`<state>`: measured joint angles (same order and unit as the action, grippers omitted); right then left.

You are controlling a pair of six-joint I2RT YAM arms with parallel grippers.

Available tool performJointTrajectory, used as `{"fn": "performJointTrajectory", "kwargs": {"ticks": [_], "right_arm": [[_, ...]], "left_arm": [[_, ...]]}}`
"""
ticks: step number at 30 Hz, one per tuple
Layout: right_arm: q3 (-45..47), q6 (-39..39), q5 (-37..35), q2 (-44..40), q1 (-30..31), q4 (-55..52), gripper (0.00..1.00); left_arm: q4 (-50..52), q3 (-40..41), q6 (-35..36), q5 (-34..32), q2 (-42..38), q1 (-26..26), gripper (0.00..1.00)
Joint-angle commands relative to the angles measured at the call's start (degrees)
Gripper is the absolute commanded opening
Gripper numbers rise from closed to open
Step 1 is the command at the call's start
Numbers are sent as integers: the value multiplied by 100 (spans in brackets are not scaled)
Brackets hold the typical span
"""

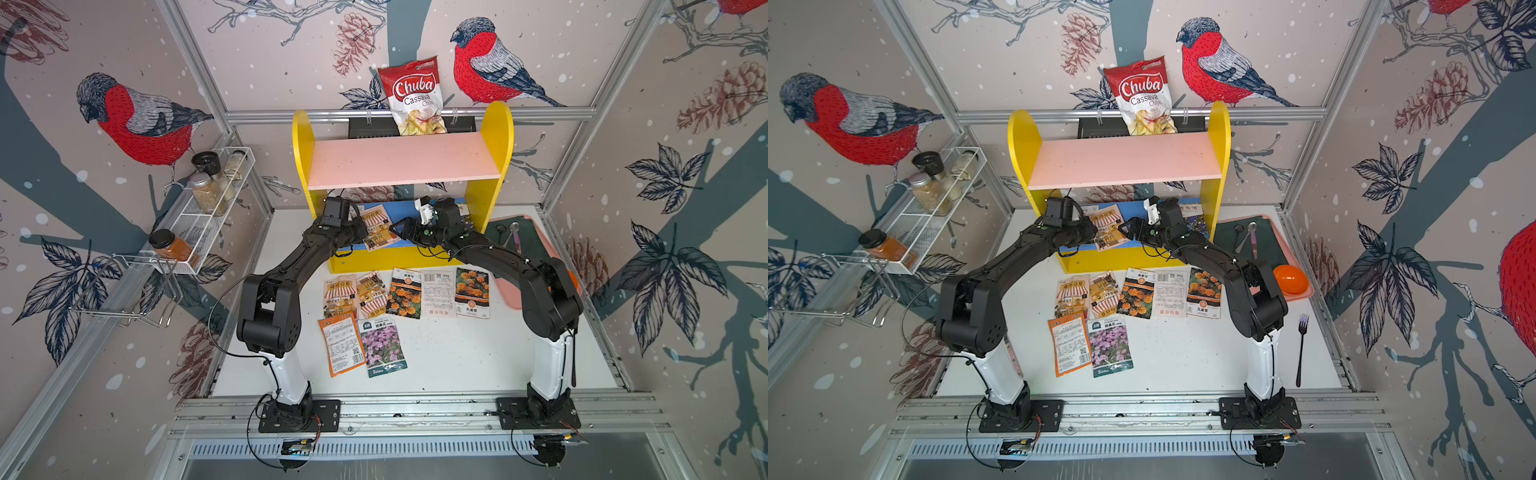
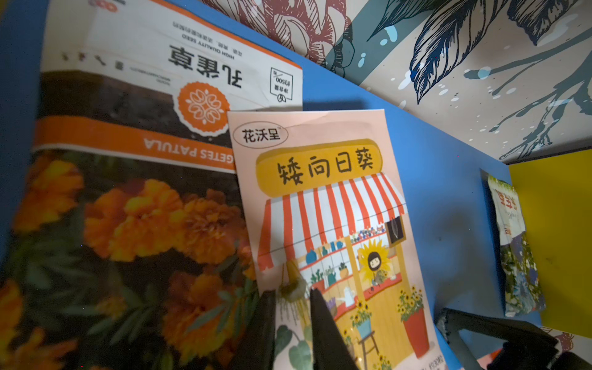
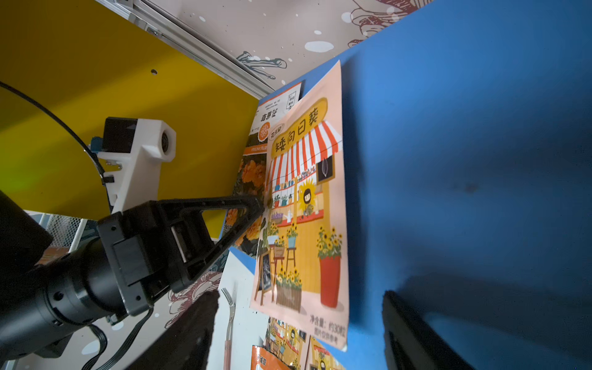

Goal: Take the seed bag off the shelf
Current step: Pick up the seed packet from the shelf.

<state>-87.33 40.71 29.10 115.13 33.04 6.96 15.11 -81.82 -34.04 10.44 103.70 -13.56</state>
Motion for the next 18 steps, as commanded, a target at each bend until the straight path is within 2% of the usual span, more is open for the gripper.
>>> {"fn": "performJointTrajectory", "kwargs": {"ticks": [1,18], "right_arm": [[-177,25,192,140,1,-484,84],[-1342,-6,1300,918,-33,-1554,88]], "left_arm": [[365,52,78,46,1,-12,23],[324,106,89,37,-24,-10,23]]}}
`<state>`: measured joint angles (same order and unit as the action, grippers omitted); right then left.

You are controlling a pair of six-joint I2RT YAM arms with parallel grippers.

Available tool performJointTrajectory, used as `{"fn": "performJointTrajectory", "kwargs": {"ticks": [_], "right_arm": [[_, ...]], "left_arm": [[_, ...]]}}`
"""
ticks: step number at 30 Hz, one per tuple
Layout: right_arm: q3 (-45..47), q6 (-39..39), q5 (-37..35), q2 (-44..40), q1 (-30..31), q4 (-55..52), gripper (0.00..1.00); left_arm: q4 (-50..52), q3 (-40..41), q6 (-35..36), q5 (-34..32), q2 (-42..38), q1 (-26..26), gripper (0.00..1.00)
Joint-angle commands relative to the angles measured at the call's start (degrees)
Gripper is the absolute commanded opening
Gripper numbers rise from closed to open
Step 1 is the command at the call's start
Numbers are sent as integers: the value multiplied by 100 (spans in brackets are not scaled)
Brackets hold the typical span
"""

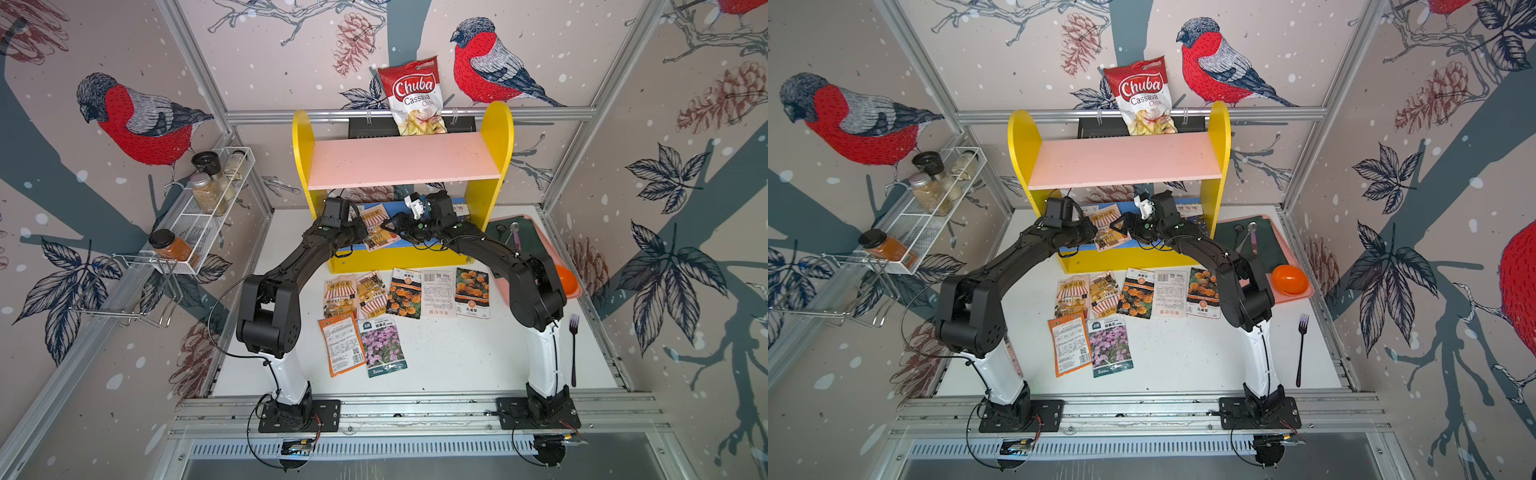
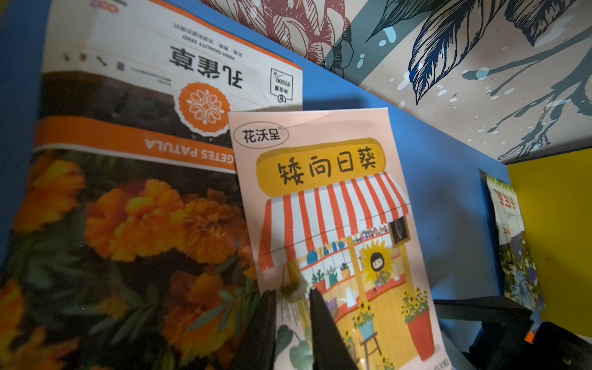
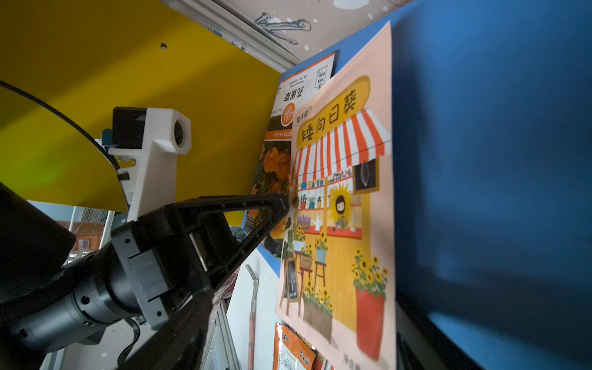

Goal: Take the seed bag off the shelf
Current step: Pick up the seed packet from the shelf.

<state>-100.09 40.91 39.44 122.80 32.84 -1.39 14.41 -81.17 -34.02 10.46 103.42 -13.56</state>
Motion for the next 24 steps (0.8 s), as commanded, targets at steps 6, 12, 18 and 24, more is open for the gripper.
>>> {"fn": "performJointTrajectory", "kwargs": {"ticks": [6,12,18,24], "right_arm": [[-321,-159,435,319,-39,-895,84],[-243,-119,285,288,-93,-786,56],[-82,10,248,261,-137,-533,32],[-80,53,183,288,-142,-460,12]], "left_arm": [[387,50,97,35,12,-15,23],[394,57,96,35,6,-15,23],[403,57,95,44,0,-15,22],[375,50,99,79,-16,-24,22]]}}
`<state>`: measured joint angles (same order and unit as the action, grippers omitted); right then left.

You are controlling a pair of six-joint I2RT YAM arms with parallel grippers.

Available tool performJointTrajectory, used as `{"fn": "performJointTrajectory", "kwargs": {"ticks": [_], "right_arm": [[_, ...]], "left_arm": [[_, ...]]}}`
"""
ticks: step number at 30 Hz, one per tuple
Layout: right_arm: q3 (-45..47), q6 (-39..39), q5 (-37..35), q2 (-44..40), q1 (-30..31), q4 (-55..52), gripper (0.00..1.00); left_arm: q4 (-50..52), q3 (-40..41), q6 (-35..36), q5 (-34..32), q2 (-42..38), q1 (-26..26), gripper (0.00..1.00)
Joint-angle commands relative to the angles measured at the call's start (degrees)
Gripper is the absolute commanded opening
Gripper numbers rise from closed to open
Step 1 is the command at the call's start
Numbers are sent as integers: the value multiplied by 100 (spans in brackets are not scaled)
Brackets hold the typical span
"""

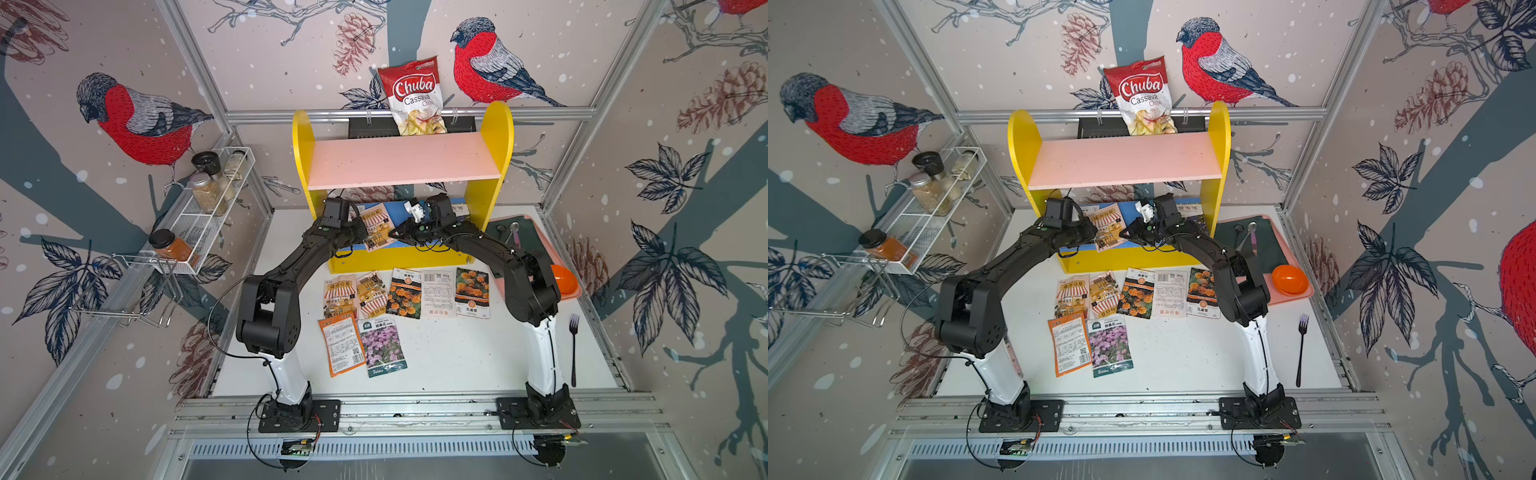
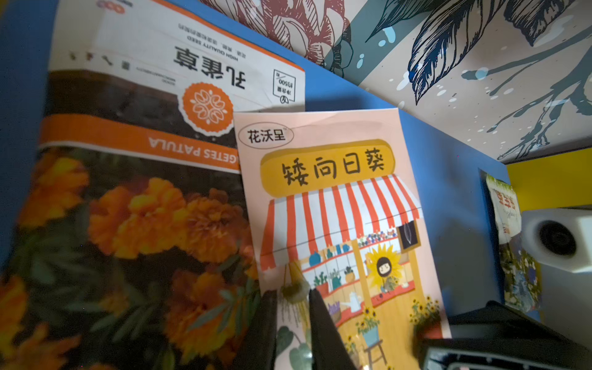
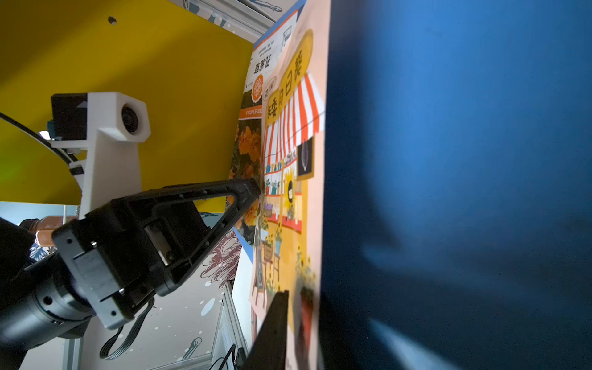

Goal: Take the seed bag off the shelf
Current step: Pick up the seed packet from the shelf.

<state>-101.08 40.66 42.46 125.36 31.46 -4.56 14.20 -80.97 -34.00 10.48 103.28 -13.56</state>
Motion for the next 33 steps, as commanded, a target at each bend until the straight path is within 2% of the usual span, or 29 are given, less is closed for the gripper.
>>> {"fn": "performJointTrajectory", "kwargs": {"ticks": [1,4,7,12,18,23,28,33], "right_arm": [[18,82,-132,32,0,-134,8],[27,134,-137,30,16,-58,1],[44,186,-145,30,25,9,0],[210,356,-165,-62,31,351,0],[596,739,-99,-305,-43,1152,0],[767,643,-220,-580,-44,1192,0],[1265,610,-361,-1077,-55,1365,0],[1786,533,-480,-1613,-44,1464,0]], "left_arm": [[400,33,107,77,-9,-23,22],[357,36,130,86,-39,-32,22],[314,23,139,127,-81,-30,24],[257,-83,172,191,-185,-32,41],[386,-365,248,224,-287,-26,53],[552,-406,337,333,-466,-28,67],[602,-193,341,613,-762,-47,83],[545,234,362,925,-1095,-135,93]]}}
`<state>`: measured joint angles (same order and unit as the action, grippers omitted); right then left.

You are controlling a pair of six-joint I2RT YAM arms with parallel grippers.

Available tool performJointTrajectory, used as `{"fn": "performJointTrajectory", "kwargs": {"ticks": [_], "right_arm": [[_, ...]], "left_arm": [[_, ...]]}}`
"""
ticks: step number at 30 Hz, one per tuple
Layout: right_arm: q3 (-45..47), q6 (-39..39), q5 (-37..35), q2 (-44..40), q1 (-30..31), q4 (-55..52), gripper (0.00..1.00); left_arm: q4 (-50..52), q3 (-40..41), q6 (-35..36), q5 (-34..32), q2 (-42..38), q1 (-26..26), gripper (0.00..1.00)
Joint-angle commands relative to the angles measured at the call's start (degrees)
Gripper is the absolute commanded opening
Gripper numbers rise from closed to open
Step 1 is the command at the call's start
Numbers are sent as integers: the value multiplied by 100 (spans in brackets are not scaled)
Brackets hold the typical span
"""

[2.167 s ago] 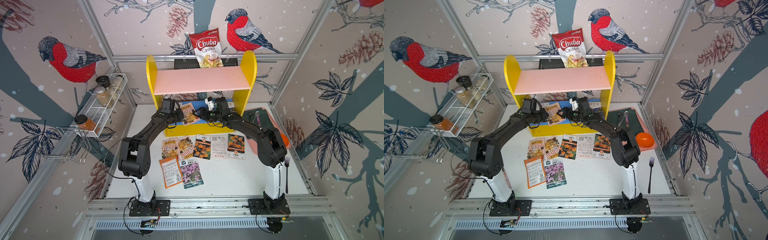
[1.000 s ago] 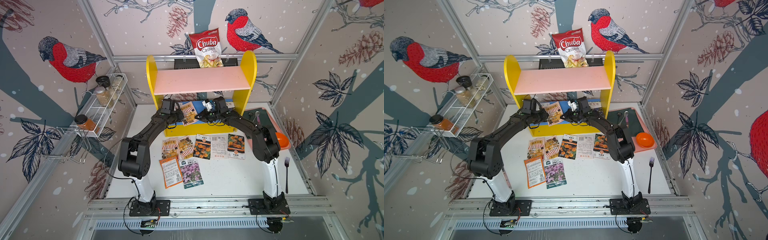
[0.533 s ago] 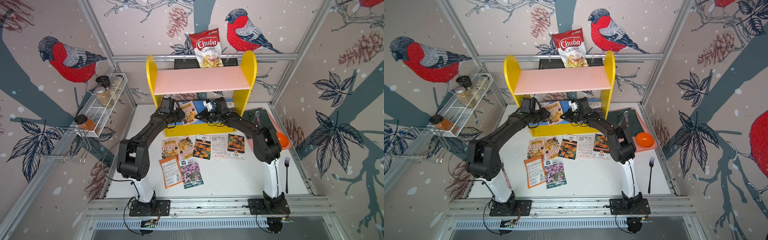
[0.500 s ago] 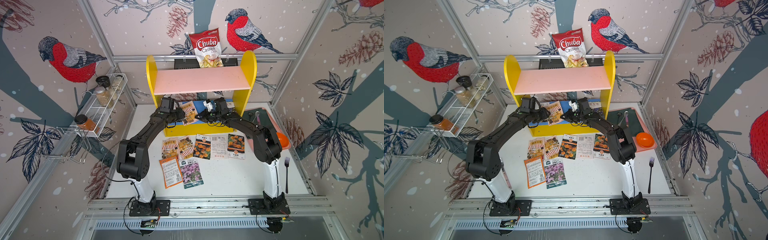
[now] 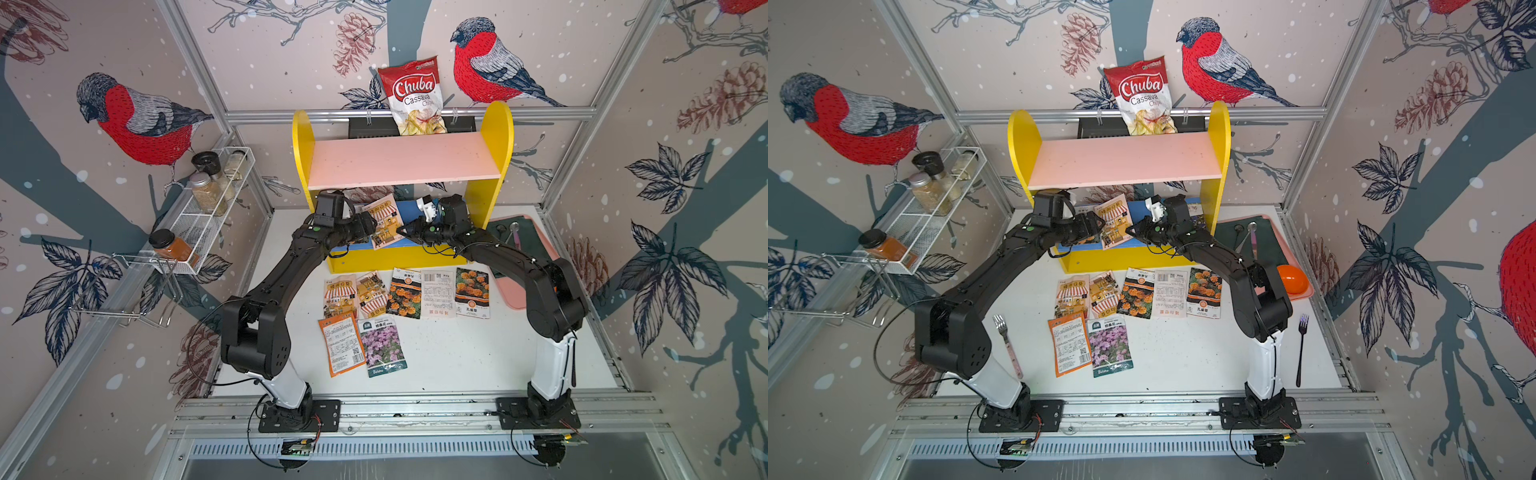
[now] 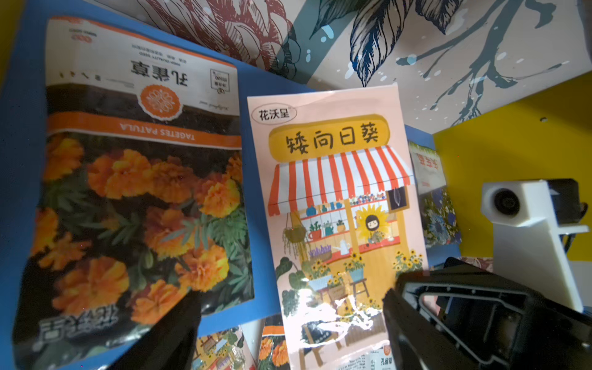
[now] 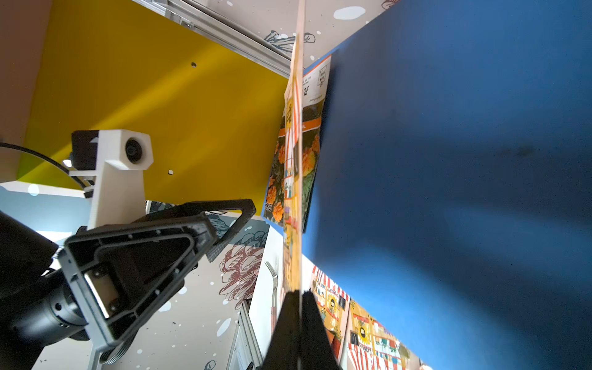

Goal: Take the seed bag off the shelf
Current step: Pick up the seed packet from the shelf.

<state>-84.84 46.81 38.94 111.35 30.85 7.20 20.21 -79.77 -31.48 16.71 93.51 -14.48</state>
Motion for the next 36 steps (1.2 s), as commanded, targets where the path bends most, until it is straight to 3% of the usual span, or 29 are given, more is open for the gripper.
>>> {"fn": "performJointTrajectory", "kwargs": {"ticks": [1,11,18,27,36], "right_arm": [[266,-99,-183,-342,10,289,0],[1671,-234,-709,-1720,123,396,0],[2953,-286,-1660,-2934,574,271,0],[5008,627,-2852,-4514,1595,677,0],[6001,1682,-3809,-5041,2821,856,0]], "left_arm": [[-28,176,116,361,-178,-72,95],[194,962,316,891,-1124,-323,97],[512,1621,687,1079,-2134,-415,97],[666,2229,870,964,-3406,-407,97],[546,2690,780,926,-3725,-407,97]]}}
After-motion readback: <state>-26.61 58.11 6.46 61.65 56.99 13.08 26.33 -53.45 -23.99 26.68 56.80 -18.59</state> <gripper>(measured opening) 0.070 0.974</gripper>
